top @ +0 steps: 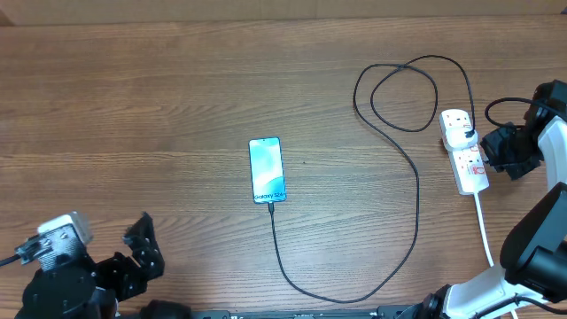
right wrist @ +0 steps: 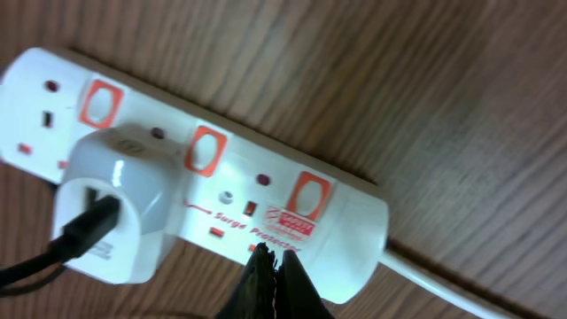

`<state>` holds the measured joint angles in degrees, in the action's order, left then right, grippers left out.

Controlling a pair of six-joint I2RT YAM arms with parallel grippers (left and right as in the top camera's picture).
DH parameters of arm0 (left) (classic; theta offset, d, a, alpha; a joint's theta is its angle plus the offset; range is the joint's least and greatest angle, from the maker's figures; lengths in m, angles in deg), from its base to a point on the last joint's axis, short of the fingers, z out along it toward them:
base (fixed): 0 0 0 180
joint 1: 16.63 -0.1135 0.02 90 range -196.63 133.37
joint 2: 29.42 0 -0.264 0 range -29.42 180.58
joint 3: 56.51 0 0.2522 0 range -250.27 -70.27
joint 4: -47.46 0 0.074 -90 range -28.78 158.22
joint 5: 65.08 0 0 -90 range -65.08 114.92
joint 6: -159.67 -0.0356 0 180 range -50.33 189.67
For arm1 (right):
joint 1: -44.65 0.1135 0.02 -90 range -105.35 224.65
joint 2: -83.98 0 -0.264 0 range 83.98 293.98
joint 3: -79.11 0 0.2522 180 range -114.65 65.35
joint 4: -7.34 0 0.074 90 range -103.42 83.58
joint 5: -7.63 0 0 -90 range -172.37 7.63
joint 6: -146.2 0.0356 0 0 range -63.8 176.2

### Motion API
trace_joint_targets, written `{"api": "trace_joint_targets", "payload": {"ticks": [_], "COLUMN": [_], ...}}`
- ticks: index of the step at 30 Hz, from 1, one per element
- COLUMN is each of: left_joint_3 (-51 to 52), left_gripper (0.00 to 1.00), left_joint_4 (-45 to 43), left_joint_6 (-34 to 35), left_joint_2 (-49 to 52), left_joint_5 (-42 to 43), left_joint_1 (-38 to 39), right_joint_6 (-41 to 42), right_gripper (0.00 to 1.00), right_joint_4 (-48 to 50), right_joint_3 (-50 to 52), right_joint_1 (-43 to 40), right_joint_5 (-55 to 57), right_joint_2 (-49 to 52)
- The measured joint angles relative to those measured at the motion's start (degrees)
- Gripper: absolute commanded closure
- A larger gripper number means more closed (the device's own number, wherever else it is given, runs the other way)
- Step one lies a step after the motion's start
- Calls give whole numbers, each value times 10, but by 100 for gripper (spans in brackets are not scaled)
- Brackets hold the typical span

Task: Plug charger to phone and switch on socket
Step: 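Press the orange switch beside the charger on the power strip with the right gripper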

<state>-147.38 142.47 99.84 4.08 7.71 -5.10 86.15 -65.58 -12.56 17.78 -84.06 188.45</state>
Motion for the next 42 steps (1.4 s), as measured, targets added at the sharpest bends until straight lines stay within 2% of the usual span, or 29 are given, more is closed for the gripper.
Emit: {"api": "trace_joint_targets", "payload": {"ticks": [7, 21, 26, 29, 42], "left_joint_3": [3, 2, -2, -10, -9], "left_gripper": [0, 0, 1, 0, 0], "left_joint_4": [0, 5, 62, 110, 114], "left_joint_6": [0, 0, 2, 8, 17], "left_joint_2": [-20, -262, -320, -329, -330], "left_joint_5": [0, -2, -2, -2, -2], "left_joint_1": [-42, -52, -65, -73, -79], "right_joint_6": [-14, -15, -15, -15, -15], "right_gripper": [96, 96, 96, 96, 96], "right_joint_4": [27, 56, 63, 67, 73], "right_joint_3": [0, 0, 0, 0, 0], "right_joint_1": [0, 0, 0, 0, 9], "right_joint_5": [-35, -70, -71, -71, -71], "right_joint_2": [2, 16, 17, 18, 63]}}
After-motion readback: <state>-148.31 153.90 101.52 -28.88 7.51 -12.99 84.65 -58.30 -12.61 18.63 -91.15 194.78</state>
